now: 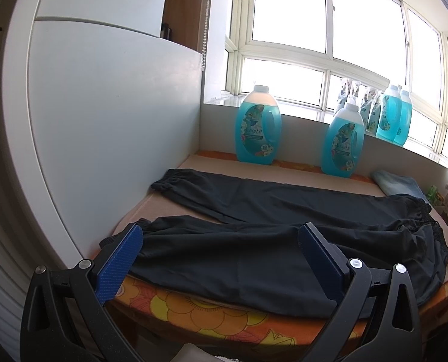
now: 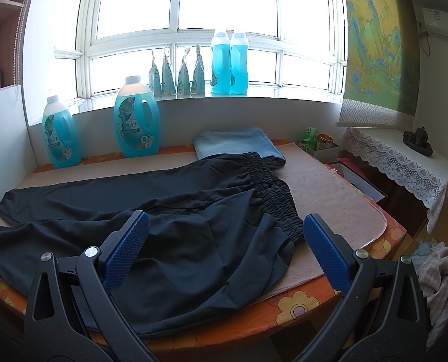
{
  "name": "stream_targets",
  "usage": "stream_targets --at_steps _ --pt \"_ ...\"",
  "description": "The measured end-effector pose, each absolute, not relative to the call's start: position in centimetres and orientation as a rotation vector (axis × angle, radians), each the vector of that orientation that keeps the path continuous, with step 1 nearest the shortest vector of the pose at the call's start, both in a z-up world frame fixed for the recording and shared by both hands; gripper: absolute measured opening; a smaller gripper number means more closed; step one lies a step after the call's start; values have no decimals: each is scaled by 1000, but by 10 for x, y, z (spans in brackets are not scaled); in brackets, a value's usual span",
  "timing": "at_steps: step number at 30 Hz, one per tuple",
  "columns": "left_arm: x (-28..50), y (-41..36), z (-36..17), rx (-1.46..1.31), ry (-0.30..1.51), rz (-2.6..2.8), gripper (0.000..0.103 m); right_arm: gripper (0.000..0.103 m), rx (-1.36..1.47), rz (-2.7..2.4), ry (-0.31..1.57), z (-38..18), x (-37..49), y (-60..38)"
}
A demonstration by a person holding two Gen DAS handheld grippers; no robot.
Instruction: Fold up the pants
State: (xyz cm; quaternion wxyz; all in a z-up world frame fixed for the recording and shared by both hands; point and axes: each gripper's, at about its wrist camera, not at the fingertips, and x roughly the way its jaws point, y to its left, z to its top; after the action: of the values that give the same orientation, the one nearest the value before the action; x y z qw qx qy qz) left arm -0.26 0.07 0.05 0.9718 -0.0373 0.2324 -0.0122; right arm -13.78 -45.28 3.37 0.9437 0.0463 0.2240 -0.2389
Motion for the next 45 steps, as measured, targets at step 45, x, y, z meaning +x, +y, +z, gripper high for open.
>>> stream_targets --at_steps 45 --pt "62 36 -14 16 538 4 84 103 -84 -128 520 27 -29 -418"
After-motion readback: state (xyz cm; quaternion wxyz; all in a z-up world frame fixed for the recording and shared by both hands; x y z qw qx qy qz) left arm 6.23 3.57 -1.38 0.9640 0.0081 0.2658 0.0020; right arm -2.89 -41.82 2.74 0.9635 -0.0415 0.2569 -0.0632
